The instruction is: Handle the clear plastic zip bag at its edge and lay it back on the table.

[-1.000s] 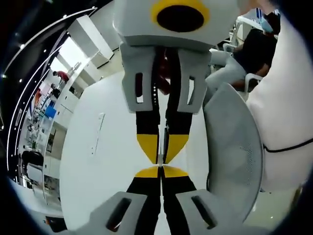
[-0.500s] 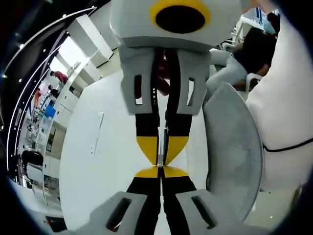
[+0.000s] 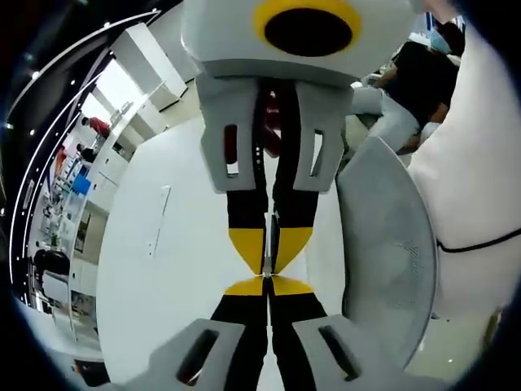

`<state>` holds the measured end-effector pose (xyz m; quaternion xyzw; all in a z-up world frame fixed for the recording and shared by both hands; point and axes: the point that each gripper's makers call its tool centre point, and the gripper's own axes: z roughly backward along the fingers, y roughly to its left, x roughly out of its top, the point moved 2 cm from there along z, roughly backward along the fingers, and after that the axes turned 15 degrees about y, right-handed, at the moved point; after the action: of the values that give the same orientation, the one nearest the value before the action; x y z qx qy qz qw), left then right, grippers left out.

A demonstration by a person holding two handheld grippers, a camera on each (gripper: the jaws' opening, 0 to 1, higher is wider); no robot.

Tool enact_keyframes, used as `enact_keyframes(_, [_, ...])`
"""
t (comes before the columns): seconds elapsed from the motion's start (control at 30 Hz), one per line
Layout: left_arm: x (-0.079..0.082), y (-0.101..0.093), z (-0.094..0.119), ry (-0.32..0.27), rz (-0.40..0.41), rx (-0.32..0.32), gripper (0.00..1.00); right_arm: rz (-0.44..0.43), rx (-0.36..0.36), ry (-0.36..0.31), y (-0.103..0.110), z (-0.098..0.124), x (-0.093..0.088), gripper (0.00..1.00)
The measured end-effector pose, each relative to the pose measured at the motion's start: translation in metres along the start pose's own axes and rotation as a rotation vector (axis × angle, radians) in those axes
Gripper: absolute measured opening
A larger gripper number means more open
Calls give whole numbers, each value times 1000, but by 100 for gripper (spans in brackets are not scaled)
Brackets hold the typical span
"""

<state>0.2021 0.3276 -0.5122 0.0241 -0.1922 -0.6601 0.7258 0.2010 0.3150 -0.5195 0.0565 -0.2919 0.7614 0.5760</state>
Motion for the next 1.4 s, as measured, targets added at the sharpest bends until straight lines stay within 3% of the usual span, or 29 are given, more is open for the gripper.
enact_keyframes(1.4, [-2, -4, -4, -5, -18, 1, 0, 6, 13, 59, 6, -2, -6, 0])
